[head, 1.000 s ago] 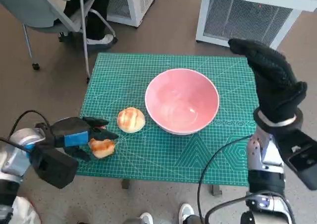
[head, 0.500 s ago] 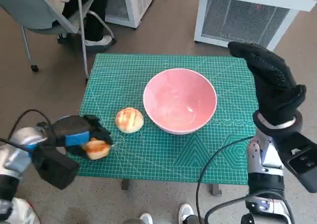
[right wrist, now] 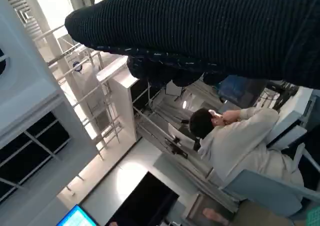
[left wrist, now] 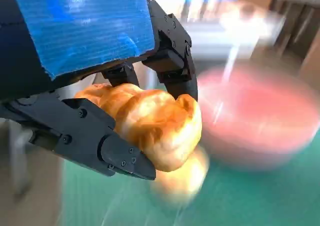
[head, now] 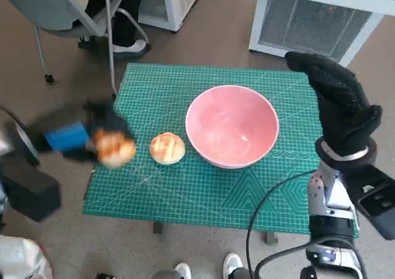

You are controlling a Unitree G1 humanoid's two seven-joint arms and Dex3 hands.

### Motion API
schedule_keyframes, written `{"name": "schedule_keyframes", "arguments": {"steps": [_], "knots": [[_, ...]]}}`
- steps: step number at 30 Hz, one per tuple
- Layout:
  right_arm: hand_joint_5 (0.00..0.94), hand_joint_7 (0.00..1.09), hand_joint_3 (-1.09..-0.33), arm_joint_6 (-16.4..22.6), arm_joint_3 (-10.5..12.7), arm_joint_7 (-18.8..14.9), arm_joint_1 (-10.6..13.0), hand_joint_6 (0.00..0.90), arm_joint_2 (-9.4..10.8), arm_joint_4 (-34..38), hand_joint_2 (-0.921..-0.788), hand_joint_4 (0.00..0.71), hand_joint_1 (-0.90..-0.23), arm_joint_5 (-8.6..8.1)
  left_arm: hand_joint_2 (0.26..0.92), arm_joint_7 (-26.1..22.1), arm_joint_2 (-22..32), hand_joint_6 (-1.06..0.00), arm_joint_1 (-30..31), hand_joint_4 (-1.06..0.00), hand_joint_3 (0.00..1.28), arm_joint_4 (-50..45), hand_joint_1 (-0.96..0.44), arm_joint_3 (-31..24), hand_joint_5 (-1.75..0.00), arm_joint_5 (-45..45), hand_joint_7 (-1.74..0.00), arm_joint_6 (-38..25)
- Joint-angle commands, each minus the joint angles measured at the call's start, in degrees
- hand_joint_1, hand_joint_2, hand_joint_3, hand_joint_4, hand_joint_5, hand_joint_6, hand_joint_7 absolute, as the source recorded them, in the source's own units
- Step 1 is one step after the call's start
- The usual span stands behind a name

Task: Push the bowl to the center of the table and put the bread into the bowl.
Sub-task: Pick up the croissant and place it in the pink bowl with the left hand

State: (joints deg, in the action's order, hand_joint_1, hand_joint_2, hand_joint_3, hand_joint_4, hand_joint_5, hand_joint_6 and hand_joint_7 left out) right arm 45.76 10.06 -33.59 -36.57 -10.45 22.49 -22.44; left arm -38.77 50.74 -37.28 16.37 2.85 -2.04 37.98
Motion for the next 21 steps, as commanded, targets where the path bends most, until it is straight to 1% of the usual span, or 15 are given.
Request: {"name": "schedule_keyframes", "arguments": {"steps": [1, 5, 8, 10, 13, 17, 21], "knots": [[0.0, 0.58, -0.797, -1.1, 0.1, -0.9, 0.7, 0.025, -0.4, 0.6, -0.921, 0.264, -0.606, -1.03, 0.921, 2.7, -5.6, -0.66, -7.9, -0.58, 0.1, -1.0, 0.0, 0.7, -1.18, -1.4, -1.21, -0.2], [0.0, 0.59, -0.783, -1.2, 0.0, -1.4, 0.7, 0.018, -0.3, 0.6, -0.921, 0.263, -0.613, -1.51, 0.921, 4.7, -10.3, -0.66, -14.5, -0.58, 0.1, 1.8, 0.0, 2.8, -1.17, -4.9, -1.23, 0.3], [0.0, 0.59, -0.78, -1.1, 0.0, -1.7, 0.7, 0.013, -0.2, 0.6, -0.921, 0.262, -0.615, -1.65, 0.921, 6.5, -14.2, -0.68, -18.5, -0.6, 0.09, 5.0, 0.0, 4.9, -1.15, -7.9, -1.21, 0.3], [0.0, 0.6, -0.779, -0.9, 0.0, -1.9, 0.7, 0.01, -0.2, 0.7, -0.921, 0.262, -0.615, -1.69, 0.921, 7.2, -16.6, -0.69, -20.7, -0.61, 0.08, 7.9, 0.0, 6.2, -1.14, -9.5, -1.2, 0.3], [0.0, 0.6, -0.779, -1.1, 0.1, -2.3, 0.6, 0.004, -0.2, 0.9, -0.921, 0.26, -0.616, -2.13, 0.92, 8.0, -20.4, -0.69, -24.5, -0.61, 0.08, 15.1, 0.0, 8.8, -1.12, -11.9, -1.21, 1.5], [0.0, 0.61, -0.779, -1.0, 0.2, -2.5, 0.7, 0.001, -0.2, 0.8, -0.921, 0.255, -0.616, -2.45, 0.92, 7.7, -24.0, -0.68, -27.7, -0.57, 0.1, 22.1, 0.0, 11.8, -1.12, -14.5, -1.26, 1.1], [0.0, 0.62, -0.782, -0.7, 0.4, -2.4, 1.1, -0.001, -0.2, 0.5, -0.921, 0.251, -0.606, -2.49, 0.921, 8.6, -27.1, -0.67, -29.2, -0.55, 0.12, 28.7, 0.0, 14.1, -1.15, -16.9, -1.27, 1.3]]}}
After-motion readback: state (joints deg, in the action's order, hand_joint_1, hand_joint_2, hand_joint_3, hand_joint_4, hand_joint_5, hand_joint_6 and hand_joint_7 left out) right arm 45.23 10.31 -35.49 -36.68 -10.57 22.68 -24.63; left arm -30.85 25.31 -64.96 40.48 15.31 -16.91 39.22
